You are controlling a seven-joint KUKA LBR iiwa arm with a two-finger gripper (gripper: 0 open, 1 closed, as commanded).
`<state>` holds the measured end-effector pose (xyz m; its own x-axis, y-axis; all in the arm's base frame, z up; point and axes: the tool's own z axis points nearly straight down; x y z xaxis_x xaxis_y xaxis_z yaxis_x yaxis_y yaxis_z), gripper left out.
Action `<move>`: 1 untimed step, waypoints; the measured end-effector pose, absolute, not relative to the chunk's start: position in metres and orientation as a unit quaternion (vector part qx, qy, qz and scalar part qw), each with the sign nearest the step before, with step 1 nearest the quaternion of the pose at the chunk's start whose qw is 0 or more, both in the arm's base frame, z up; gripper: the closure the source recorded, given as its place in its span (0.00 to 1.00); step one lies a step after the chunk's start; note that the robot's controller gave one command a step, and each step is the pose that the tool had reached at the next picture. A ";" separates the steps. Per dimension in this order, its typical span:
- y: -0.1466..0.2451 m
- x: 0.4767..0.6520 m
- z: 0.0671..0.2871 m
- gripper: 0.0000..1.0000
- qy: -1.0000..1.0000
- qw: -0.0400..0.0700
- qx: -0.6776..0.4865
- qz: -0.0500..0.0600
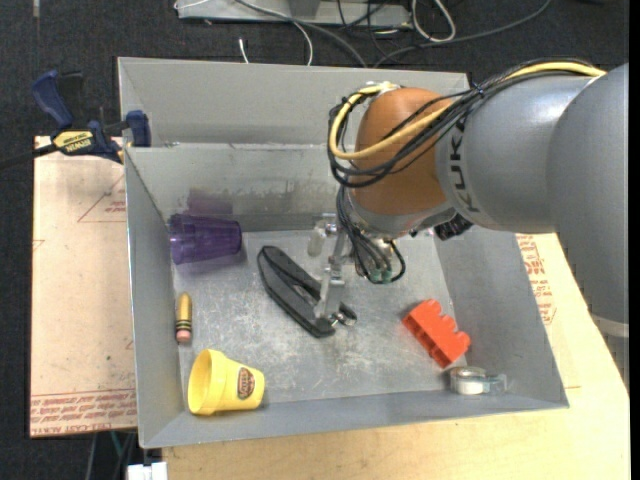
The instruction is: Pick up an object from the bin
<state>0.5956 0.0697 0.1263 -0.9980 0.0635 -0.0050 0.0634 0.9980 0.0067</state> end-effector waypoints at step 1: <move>0.021 0.641 0.080 1.00 0.984 0.009 -0.178 0.004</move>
Offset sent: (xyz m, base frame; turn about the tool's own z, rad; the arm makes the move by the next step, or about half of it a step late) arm 0.0000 0.0000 0.0000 0.0000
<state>0.6409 0.0209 0.0801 -0.9366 -0.3499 -0.0189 -0.3500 0.9367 0.0040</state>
